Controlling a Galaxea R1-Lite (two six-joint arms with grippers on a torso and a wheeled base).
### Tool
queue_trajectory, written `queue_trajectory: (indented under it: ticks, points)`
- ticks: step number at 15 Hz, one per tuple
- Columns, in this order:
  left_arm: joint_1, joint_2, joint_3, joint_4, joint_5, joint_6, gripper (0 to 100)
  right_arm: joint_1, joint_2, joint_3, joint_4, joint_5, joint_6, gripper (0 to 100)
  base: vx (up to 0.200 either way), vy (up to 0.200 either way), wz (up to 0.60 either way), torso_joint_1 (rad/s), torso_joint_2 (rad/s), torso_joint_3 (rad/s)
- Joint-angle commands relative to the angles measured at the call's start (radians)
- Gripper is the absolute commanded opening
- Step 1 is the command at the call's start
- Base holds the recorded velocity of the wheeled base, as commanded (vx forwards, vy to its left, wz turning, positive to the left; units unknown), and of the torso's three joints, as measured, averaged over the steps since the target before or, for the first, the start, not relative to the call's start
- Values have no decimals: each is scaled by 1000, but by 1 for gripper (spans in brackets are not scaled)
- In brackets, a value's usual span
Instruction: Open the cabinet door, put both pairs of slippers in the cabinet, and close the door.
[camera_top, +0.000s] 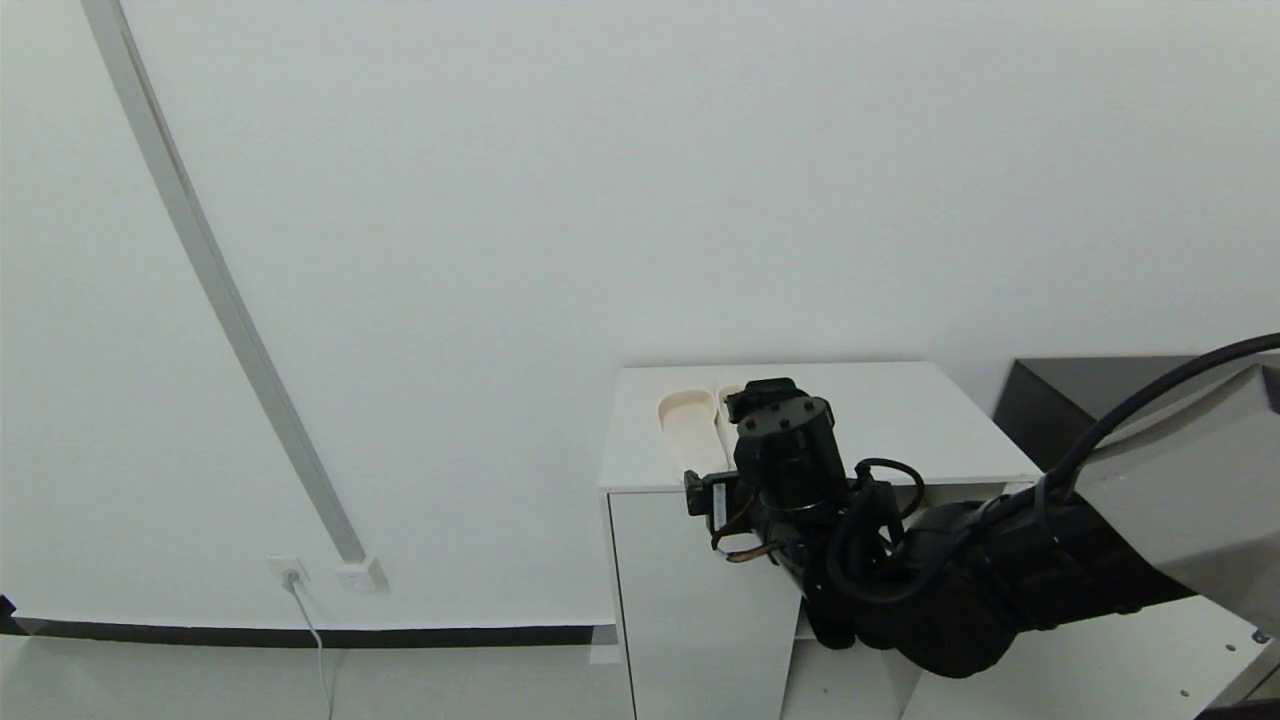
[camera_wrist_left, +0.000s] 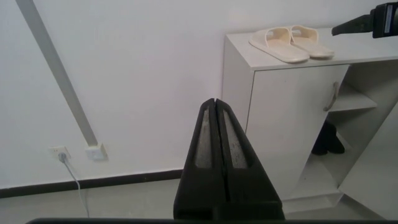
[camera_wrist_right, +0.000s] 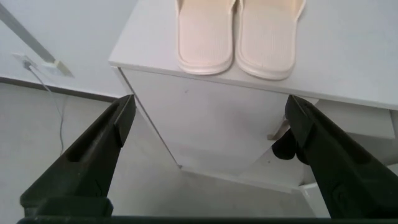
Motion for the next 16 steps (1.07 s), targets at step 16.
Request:
queue_trajectory:
  ticks: [16]
  points:
    - [0,2,0,0,1,-6,0,-66,263,-4,-276,52,-76,100,138,0,0,4,0,1]
